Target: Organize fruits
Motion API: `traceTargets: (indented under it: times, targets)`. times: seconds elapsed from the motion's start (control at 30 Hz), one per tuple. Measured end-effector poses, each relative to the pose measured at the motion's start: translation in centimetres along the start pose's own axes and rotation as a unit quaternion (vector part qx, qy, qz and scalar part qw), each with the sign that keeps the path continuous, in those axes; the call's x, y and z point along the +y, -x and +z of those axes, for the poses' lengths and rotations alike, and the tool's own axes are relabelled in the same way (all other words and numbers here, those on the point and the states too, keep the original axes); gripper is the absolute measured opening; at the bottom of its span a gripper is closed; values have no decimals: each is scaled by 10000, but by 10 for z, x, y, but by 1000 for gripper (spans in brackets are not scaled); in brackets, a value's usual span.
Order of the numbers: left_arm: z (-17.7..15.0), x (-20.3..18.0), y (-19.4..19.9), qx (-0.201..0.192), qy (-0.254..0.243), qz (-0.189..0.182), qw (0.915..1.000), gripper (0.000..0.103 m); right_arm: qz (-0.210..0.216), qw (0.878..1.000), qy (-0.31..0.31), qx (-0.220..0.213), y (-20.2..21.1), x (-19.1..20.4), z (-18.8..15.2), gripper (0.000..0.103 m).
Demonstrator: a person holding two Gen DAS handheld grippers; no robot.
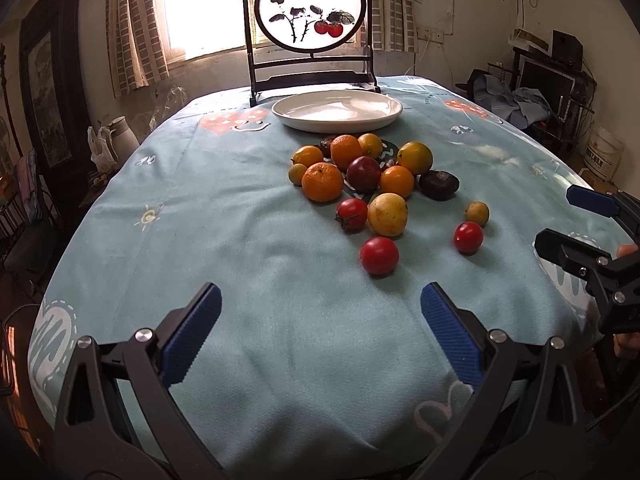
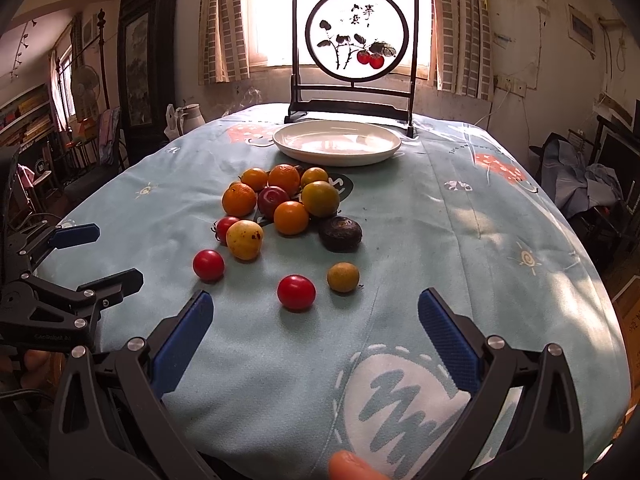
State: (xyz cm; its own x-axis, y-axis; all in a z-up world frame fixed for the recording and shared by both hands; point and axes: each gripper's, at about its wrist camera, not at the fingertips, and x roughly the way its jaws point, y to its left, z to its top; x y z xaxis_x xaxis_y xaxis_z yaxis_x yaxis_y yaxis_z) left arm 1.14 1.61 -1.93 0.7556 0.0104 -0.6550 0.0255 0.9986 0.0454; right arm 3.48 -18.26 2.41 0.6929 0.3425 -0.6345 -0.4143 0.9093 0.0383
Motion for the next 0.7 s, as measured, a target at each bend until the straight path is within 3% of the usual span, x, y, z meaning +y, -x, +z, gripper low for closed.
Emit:
traceTargets:
  times: [0.27,0.47,0.57,0.7]
  targets:
    - [0,0,-3,37,16,5,10000,101,203,9998,38,-18,1,0,-1,102]
    - [-3,3,-10,115,41,9,9999,101,575,9977,-209,-292,-3,-5,-6,102]
    - [-5,8,-17,204,85,23,9998,101,847,9962,-115,-173,-12,-4,-10,102]
    - [-4,14,-27,330,139,33,9994,101,181,9993,328,1,-26,1,-10,99]
